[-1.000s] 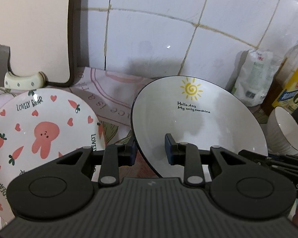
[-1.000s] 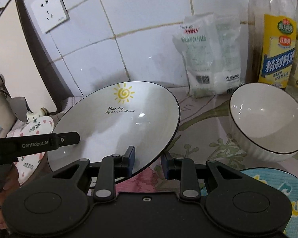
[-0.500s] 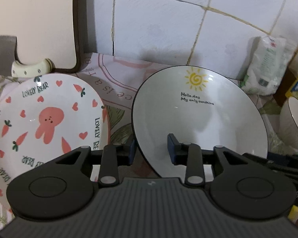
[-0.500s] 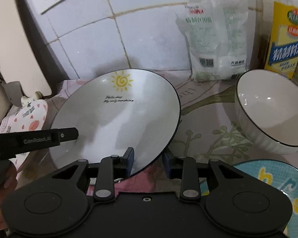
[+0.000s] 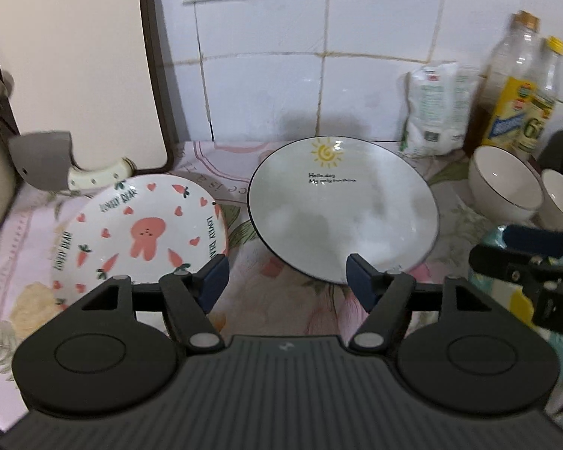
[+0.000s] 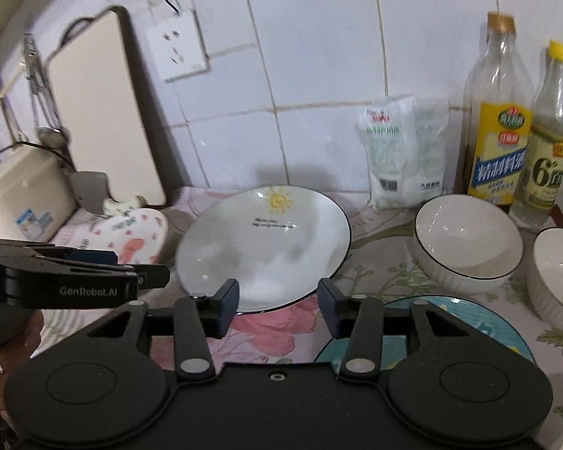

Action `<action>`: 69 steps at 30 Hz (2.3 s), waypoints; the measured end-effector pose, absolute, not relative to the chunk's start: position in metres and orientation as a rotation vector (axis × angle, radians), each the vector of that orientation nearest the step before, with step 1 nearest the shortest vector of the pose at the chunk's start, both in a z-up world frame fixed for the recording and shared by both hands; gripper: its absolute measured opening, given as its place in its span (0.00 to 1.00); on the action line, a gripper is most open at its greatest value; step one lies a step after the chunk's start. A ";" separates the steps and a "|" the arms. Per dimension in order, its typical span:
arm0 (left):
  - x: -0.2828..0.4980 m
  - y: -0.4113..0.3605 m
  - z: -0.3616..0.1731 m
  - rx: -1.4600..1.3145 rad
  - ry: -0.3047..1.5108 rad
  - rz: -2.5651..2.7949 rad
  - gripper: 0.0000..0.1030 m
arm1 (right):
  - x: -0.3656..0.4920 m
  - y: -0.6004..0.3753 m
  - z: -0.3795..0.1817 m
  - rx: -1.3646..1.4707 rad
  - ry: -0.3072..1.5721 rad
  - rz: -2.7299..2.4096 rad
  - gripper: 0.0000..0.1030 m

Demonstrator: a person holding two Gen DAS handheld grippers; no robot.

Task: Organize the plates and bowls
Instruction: 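Lower the white sun plate onto the cloth and open both grippers, then move both grippers to the blue egg plate rim and close on it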

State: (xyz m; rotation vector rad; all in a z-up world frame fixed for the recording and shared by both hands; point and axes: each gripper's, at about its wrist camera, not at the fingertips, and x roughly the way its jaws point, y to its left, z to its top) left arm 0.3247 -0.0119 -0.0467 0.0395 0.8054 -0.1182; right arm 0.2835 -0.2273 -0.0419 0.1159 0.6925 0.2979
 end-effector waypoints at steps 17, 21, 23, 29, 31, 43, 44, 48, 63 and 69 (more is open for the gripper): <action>0.233 -0.034 0.011 0.047 0.794 -0.325 0.75 | 0.170 -0.249 0.022 0.005 0.552 0.328 0.81; 0.216 -0.041 0.016 0.075 0.792 -0.363 0.77 | 0.150 -0.261 0.026 0.028 0.548 0.340 0.84; 0.208 -0.046 0.017 0.095 0.793 -0.384 0.79 | 0.138 -0.267 0.026 0.028 0.541 0.343 0.86; 0.188 -0.061 0.018 0.143 0.782 -0.436 0.83 | 0.114 -0.285 0.020 0.057 0.555 0.333 0.91; 0.184 -0.067 0.015 0.157 0.777 -0.454 0.84 | 0.106 -0.290 0.017 0.068 0.553 0.326 0.92; 0.185 -0.087 -0.013 0.135 0.757 -0.474 0.95 | 0.083 -0.296 -0.042 0.172 0.529 0.237 0.92; 0.188 -0.088 -0.016 0.123 0.758 -0.475 0.95 | 0.083 -0.296 -0.048 0.189 0.526 0.228 0.92; 0.196 -0.095 -0.032 0.115 0.749 -0.486 0.95 | 0.080 -0.293 -0.074 0.247 0.490 0.201 0.92; 0.255 -0.109 -0.101 -0.065 0.804 -0.471 0.90 | 0.125 -0.315 -0.144 0.473 0.518 0.030 0.91; 0.272 -0.119 -0.117 -0.100 0.838 -0.471 0.71 | 0.139 -0.314 -0.148 0.489 0.510 -0.012 0.87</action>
